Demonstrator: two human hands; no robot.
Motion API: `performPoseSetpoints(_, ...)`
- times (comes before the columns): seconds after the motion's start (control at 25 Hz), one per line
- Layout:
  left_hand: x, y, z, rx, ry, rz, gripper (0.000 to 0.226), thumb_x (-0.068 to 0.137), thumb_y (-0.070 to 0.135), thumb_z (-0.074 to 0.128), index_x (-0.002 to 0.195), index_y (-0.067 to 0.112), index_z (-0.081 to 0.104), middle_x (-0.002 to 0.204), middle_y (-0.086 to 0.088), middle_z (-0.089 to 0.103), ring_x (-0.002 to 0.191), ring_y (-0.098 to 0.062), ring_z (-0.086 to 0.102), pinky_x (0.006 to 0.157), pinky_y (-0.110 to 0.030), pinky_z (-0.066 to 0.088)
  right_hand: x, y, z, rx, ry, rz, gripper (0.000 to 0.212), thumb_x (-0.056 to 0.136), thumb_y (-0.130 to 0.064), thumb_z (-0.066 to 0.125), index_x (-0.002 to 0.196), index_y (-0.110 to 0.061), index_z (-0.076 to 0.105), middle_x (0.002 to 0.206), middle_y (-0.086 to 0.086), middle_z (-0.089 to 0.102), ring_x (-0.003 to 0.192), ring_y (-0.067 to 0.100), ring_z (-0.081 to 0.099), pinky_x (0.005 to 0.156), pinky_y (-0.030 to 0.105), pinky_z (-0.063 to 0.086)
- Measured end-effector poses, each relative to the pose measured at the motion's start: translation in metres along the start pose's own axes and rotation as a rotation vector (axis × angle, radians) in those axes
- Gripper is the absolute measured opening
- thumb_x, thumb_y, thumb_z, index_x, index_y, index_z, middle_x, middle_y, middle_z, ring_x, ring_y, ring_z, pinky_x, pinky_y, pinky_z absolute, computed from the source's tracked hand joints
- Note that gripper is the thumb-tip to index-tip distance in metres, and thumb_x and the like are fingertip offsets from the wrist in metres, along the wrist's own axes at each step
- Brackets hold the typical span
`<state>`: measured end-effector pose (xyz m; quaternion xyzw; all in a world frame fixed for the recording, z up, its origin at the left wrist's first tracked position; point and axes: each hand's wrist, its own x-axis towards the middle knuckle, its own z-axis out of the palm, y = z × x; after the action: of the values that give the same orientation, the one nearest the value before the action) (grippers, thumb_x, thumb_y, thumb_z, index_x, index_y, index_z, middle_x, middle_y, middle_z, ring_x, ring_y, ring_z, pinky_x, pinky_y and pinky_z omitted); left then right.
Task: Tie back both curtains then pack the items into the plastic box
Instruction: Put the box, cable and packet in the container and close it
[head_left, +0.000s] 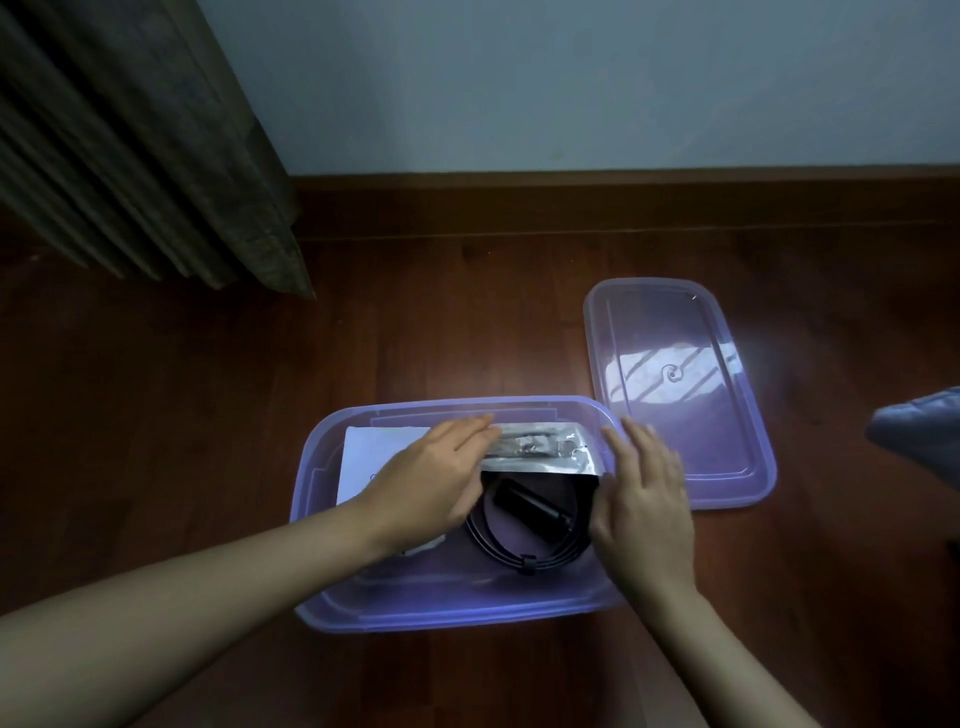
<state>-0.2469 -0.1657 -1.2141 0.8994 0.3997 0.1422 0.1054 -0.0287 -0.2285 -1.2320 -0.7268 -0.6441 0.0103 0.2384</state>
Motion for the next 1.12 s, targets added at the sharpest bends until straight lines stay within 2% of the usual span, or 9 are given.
performPoseSetpoints(0.2,-0.055,-0.03,-0.015,0.017,-0.108,-0.131,0.059,0.08,0.056,0.048,0.12,0.014,0.058,0.131,-0.009,0.058,0.121,-0.024,0.052,0.101,-0.028,0.03,0.001,-0.022,0.018,0.026,-0.399,-0.21,0.053,0.079,-0.016,0.037,0.131,-0.015,0.05,0.139,0.018,0.048,0.126,0.042,0.046,0.097,0.049,0.046)
performPoseSetpoints(0.28,-0.077,-0.038,-0.006,0.219,-0.265,-0.037,0.083,0.078,0.073,0.034,0.14,0.018,0.04,0.152,-0.01,0.033,0.139,-0.026,0.028,0.109,-0.033,0.016,0.002,-0.019,0.025,0.003,-0.489,-0.188,0.055,0.082,-0.018,0.041,0.137,-0.017,0.045,0.145,0.02,0.041,0.13,0.046,0.04,0.1,0.053,0.043)
performPoseSetpoints(0.4,-0.088,-0.043,0.016,0.341,-0.296,0.045,0.087,0.081,0.065,0.029,0.15,0.017,0.006,0.158,-0.009,-0.009,0.146,-0.025,-0.007,0.111,-0.039,0.007,0.007,-0.014,0.024,0.062,-0.604,-0.139,0.055,0.091,-0.014,0.037,0.145,-0.024,0.03,0.157,0.009,0.014,0.145,0.032,0.009,0.116,0.04,0.018)
performPoseSetpoints(0.6,-0.072,-0.049,0.017,0.313,-0.246,-0.012,0.08,0.085,0.058,0.026,0.149,0.018,-0.002,0.157,-0.003,-0.02,0.145,-0.019,-0.018,0.107,-0.04,0.017,0.004,-0.016,0.019,0.074,-0.603,-0.145,0.06,0.09,-0.006,0.04,0.146,-0.025,0.028,0.158,0.008,0.012,0.146,0.032,0.006,0.114,0.041,0.023)
performPoseSetpoints(0.72,-0.075,-0.043,0.01,0.32,-0.308,-0.022,0.082,0.085,0.064,0.03,0.15,0.018,0.009,0.158,-0.007,0.006,0.145,-0.021,-0.01,0.111,-0.041,0.009,0.005,-0.016,0.018,0.02,-0.457,-0.231,0.059,0.08,-0.011,0.047,0.139,-0.016,0.044,0.149,0.019,0.034,0.136,0.042,0.033,0.101,0.052,0.042)
performPoseSetpoints(0.84,-0.075,-0.038,-0.003,0.241,-0.266,-0.053,0.085,0.086,0.074,0.025,0.15,0.019,0.016,0.155,-0.006,0.017,0.145,-0.018,-0.005,0.112,-0.041,-0.001,0.017,-0.021,0.003,0.107,-0.203,-0.215,0.048,0.083,-0.021,0.053,0.129,-0.01,0.053,0.136,0.016,0.051,0.126,0.034,0.047,0.101,0.045,0.043)
performPoseSetpoints(0.96,-0.07,-0.037,-0.011,0.138,-0.136,-0.182,0.077,0.091,0.066,0.014,0.148,0.014,0.021,0.154,-0.005,0.019,0.145,-0.009,-0.01,0.112,-0.041,0.0,0.028,-0.01,-0.017,0.288,0.162,0.196,0.044,0.083,-0.031,0.054,0.12,-0.007,0.053,0.111,0.007,0.057,0.102,0.025,0.052,0.091,0.037,0.039)
performPoseSetpoints(1.04,-0.07,-0.043,-0.012,0.13,-0.086,-0.336,0.081,0.089,0.067,0.002,0.149,0.013,0.013,0.156,-0.001,0.008,0.143,-0.005,-0.018,0.114,-0.037,-0.004,0.034,0.011,-0.021,0.493,0.33,0.735,0.055,0.084,-0.037,0.057,0.124,-0.003,0.043,0.116,0.015,0.053,0.105,0.034,0.053,0.091,0.038,0.038)
performPoseSetpoints(1.12,-0.071,-0.049,-0.01,0.094,-0.103,-0.484,0.093,0.079,0.074,-0.011,0.149,0.015,0.004,0.154,0.005,-0.008,0.141,-0.005,-0.021,0.115,-0.034,-0.007,0.034,0.039,-0.014,0.617,0.266,1.301,0.071,0.087,-0.036,0.061,0.136,0.003,0.026,0.136,0.024,0.043,0.121,0.038,0.048,0.097,0.038,0.036)
